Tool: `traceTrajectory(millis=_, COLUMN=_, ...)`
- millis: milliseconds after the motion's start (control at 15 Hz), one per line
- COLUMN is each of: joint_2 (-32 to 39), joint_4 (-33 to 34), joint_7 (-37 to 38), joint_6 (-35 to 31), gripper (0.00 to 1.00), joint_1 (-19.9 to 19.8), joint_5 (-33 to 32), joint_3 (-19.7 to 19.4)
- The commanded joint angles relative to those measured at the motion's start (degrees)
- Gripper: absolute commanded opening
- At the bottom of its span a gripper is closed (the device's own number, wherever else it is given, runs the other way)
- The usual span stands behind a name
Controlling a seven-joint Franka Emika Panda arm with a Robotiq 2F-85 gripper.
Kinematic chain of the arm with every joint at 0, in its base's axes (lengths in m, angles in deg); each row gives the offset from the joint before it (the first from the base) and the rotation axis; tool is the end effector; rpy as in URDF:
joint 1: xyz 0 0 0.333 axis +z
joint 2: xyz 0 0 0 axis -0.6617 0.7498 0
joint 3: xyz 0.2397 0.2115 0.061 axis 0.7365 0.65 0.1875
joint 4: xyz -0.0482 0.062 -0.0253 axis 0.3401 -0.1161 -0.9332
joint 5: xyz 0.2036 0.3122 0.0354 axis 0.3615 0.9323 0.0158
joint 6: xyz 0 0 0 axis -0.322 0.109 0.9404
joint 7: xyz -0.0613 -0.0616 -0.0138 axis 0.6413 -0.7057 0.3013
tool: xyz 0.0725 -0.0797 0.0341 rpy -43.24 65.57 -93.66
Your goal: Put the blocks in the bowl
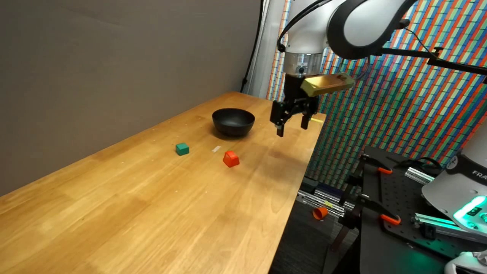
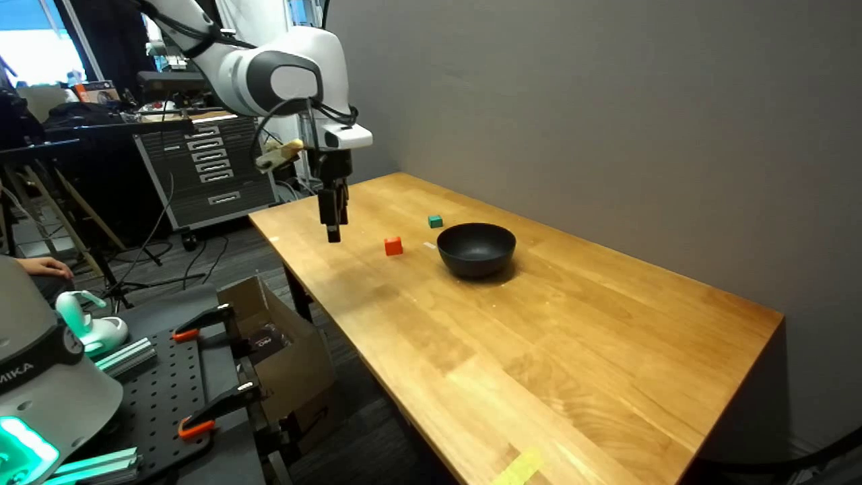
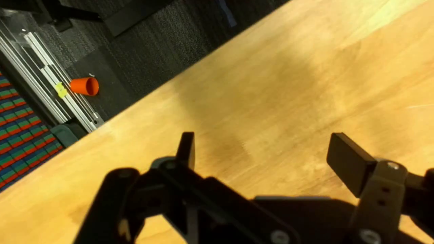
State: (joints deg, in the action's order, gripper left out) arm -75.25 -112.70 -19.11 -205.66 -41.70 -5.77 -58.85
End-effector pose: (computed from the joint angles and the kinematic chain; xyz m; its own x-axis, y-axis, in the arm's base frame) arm 0.4457 0.1007 0.2779 0.8835 -0.4666 -0.0408 -0.4625 -0.8829 0.0815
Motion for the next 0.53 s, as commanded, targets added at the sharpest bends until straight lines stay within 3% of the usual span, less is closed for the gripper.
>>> traceTrajectory(millis=0, joint_2=14.2, joint_4=13.7, joint_7=1.9, joint_6=-0.6, gripper=1.00, joint_1=4.3, joint_5=-0.8, joint_3=-4.3)
traceTrajectory(millis=467, joint_2=30.5, joint_4=31.3, joint_7=-2.2, joint_6=2.0, gripper=1.00, joint_1=8.8, joint_5=6.5, joint_3=-7.9)
